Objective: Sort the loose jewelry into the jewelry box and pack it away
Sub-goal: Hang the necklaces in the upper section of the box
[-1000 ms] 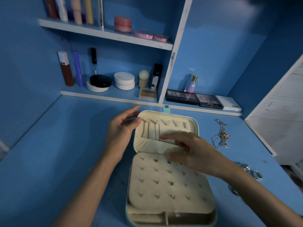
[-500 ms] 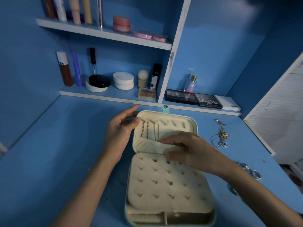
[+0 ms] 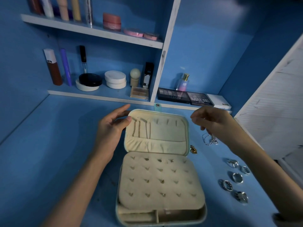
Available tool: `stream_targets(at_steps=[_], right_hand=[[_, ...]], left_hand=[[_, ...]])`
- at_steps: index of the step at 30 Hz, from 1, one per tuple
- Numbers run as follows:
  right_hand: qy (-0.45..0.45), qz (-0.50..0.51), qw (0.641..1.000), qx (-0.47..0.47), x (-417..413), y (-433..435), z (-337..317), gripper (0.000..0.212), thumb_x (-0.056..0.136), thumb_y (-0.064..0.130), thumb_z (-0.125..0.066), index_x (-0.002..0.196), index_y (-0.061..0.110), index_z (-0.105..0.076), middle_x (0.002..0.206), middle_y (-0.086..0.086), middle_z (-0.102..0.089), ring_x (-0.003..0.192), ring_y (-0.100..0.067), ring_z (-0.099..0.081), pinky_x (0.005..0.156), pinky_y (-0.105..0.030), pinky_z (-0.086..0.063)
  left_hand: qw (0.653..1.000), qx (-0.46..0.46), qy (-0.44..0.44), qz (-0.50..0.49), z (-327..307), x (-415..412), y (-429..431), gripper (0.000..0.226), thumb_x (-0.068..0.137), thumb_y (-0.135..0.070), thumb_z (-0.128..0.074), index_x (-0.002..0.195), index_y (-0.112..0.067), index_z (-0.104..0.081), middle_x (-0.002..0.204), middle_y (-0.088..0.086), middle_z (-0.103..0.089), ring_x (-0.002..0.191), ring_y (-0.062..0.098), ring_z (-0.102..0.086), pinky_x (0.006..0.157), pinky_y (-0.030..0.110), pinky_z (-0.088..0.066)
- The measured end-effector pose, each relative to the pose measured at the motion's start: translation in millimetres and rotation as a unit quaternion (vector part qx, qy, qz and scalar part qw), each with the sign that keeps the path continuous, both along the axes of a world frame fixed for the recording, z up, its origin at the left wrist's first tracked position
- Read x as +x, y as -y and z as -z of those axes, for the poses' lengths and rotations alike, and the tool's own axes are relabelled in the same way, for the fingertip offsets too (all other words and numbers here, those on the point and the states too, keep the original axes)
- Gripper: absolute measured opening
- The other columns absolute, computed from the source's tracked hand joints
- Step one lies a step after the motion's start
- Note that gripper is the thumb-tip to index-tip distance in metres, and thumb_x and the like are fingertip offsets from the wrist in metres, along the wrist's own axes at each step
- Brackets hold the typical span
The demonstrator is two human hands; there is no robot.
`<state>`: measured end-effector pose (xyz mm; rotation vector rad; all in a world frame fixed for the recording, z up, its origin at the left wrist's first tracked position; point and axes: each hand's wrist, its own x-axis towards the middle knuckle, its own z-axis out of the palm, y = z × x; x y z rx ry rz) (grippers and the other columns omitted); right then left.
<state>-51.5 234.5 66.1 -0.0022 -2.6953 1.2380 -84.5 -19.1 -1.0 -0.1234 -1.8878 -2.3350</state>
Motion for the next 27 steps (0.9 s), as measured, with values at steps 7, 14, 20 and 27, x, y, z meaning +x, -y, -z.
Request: stream_targets(at_steps=[7,14,20,27], right_hand=[[0.204,-0.024,0.938,0.281,0,-19,23,0.01,0.079,0.036,-0.068,0.08,0.026,-0.067,0.082,0.01,-0.062,0.079,-0.01,-0.058,0.071,-0.023,-0.046],[0.207,-0.011,0.941,0.267,0,-17,35,0.008,0.078,0.029,-0.07,0.077,0.021,-0.07,0.075,0.012,-0.064,0.075,-0.005,-0.057,0.066,-0.02,-0.046],[0.146,0.023,0.981,0.127,2,-23,17,0.01,0.078,0.012,-0.068,0.073,0.019,-0.074,0.06,0.008,-0.066,0.057,-0.003,-0.056,0.054,-0.014,-0.042],[0.067,0.01,0.984,-0.166,7,-18,-13,0.017,0.09,0.006,-0.052,0.079,0.002,-0.064,0.084,-0.016,-0.07,0.078,-0.02,-0.062,0.067,-0.029,-0.044]], left_hand=[[1.0,-0.004,0.003,-0.006,-1,0,-1,0.038,0.089,0.001,-0.057,0.106,-0.031,-0.064,0.096,-0.007,-0.069,0.08,-0.001,-0.067,0.073,0.014,-0.053],[1.0,-0.006,0.004,-0.009,-1,0,-1,0.038,0.088,0.001,-0.057,0.102,-0.033,-0.064,0.095,-0.008,-0.069,0.081,-0.002,-0.067,0.077,0.016,-0.054],[1.0,-0.005,0.002,-0.008,-1,1,-1,0.038,0.088,0.001,-0.058,0.103,-0.033,-0.064,0.095,-0.009,-0.069,0.082,-0.003,-0.066,0.075,0.014,-0.052],[1.0,-0.006,0.006,-0.003,-1,1,0,0.038,0.089,0.0,-0.057,0.104,-0.034,-0.064,0.098,-0.007,-0.069,0.083,-0.001,-0.067,0.074,0.015,-0.054]])
